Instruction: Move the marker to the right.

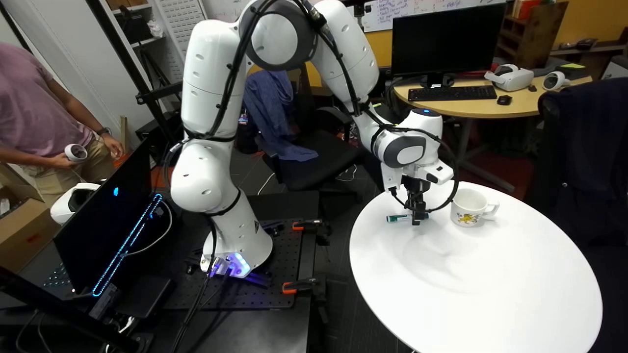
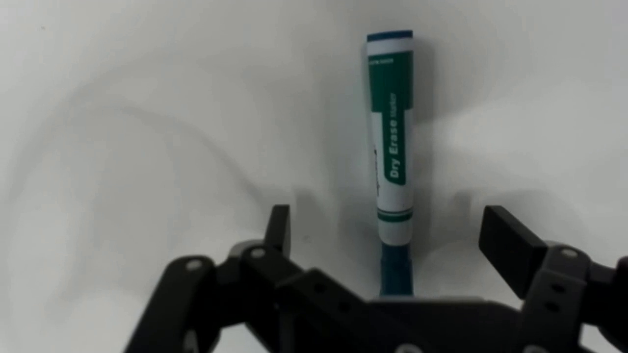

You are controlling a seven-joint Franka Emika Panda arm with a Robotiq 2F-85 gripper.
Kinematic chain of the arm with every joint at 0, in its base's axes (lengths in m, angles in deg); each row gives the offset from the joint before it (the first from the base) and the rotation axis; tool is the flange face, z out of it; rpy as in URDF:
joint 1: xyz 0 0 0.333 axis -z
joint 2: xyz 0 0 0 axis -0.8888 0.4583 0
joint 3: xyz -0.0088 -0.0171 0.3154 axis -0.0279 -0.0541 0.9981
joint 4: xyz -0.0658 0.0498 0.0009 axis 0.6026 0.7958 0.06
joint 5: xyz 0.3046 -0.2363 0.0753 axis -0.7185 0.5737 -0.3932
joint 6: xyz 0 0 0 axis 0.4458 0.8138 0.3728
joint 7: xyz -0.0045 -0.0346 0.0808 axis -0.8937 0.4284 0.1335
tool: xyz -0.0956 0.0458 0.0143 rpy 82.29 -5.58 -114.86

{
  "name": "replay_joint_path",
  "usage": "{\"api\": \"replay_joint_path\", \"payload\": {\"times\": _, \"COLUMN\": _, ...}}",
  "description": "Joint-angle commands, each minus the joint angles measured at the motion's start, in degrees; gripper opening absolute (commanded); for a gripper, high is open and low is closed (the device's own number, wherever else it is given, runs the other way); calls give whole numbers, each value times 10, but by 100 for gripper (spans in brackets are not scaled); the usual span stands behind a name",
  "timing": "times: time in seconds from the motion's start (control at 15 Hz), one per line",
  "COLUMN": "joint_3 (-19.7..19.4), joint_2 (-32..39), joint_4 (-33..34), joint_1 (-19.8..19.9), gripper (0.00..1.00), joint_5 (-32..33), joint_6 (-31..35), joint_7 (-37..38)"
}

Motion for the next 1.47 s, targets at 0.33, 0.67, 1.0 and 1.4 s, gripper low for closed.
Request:
{"api": "replay_joint_path", "payload": {"times": 0.33, "joint_3": -1, "joint_2": 20, "joint_4": 36, "joint_1": -5, "gripper": 86, "joint_5": -15, "joint_6": -49, "joint_7": -16}}
{"api": "replay_joint_path", "payload": {"times": 0.67, "joint_3": -1, "joint_2": 27, "joint_4": 44, "joint_1": -5, "gripper": 51, "joint_5": -14, "joint_6": -56, "joint_7": -16}}
{"api": "replay_joint_path", "payload": {"times": 1.0, "joint_3": -3, "joint_2": 29, "joint_4": 49, "joint_1": -8, "gripper": 11, "joint_5": -12, "joint_6": -64, "joint_7": -13}}
{"api": "replay_joint_path", "payload": {"times": 1.4, "joint_3": -3, "joint_2": 12, "joint_4": 39, "joint_1": -9, "gripper": 5, "joint_5": -14, "joint_6": -62, "joint_7": -4}}
